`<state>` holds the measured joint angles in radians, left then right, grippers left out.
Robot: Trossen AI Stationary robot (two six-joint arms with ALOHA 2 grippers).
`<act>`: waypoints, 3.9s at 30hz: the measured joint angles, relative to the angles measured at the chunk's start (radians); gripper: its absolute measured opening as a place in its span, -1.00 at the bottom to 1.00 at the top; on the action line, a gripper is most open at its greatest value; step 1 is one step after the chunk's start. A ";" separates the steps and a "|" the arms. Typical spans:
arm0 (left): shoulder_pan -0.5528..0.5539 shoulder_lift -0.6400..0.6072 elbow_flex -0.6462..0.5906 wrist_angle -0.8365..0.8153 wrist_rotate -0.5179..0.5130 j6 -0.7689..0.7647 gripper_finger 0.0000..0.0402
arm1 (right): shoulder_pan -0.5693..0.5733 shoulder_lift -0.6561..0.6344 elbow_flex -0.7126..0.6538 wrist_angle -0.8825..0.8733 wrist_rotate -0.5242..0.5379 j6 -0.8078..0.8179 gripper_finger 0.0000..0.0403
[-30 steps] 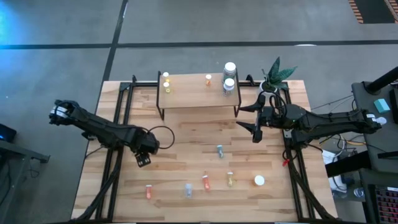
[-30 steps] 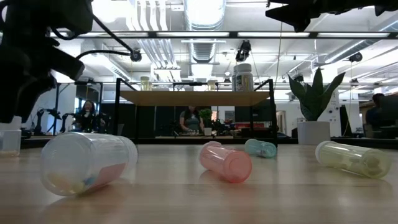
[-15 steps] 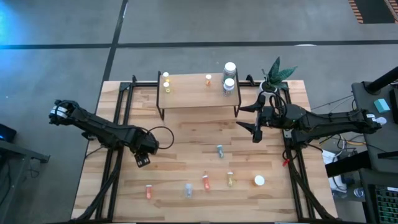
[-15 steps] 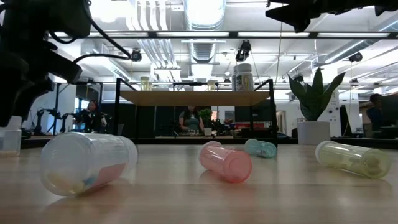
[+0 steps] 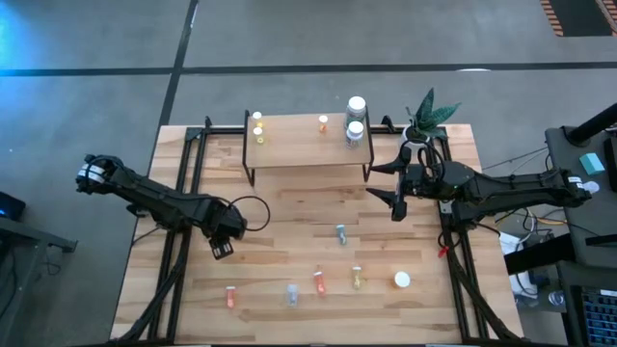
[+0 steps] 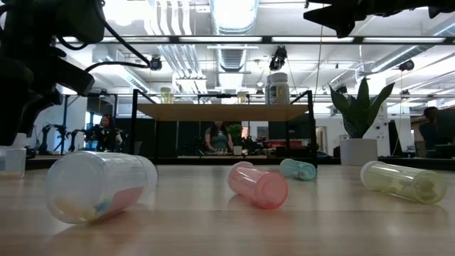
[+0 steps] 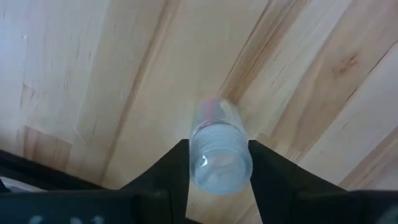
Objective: Pick and place medicine bottles onto shelf by color
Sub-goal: Put the transparent pill bottle on the shelf
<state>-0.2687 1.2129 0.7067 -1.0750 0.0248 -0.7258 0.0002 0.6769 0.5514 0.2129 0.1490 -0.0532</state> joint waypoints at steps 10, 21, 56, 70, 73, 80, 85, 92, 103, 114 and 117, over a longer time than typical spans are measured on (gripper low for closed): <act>0.000 -0.004 0.046 0.008 0.011 0.022 -0.37 | 0.000 0.000 0.000 0.000 0.000 -0.001 0.33; 0.034 -0.004 0.215 0.048 -0.072 0.150 -0.36 | 0.000 0.000 0.000 0.002 0.000 -0.003 0.33; 0.494 0.525 1.071 0.142 0.011 1.010 -0.35 | 0.008 -0.038 0.013 0.001 0.009 -0.076 0.33; 0.482 0.545 1.125 0.131 0.056 0.996 -0.35 | -0.006 0.042 0.029 0.002 0.015 -0.010 0.33; 0.465 0.544 1.124 0.116 0.069 0.994 -0.35 | -0.008 0.099 0.054 0.001 0.010 -0.011 0.33; 0.427 0.544 1.123 0.114 0.076 0.993 -0.35 | -0.023 0.281 0.138 0.001 0.000 -0.010 0.33; 0.409 0.544 1.123 0.115 0.076 0.993 -0.35 | -0.062 0.406 0.208 0.002 -0.083 0.018 0.33; 0.397 0.544 1.121 0.114 0.076 0.993 -0.35 | -0.118 0.546 0.276 -0.001 -0.211 0.061 0.33; 0.397 0.544 1.120 0.107 0.077 0.993 -0.35 | -0.124 0.659 0.387 -0.131 -0.256 0.043 0.26; 0.396 0.544 1.119 0.088 0.076 0.991 -0.35 | -0.123 0.623 0.393 -0.160 -0.260 0.028 -0.10; 0.396 0.543 1.119 0.088 0.076 0.991 -0.35 | -0.123 0.621 0.393 -0.162 -0.263 0.026 -0.19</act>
<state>0.1276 1.7561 1.8259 -0.9870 0.1005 0.2649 -0.1226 1.2980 0.9443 0.0510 -0.1137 -0.0273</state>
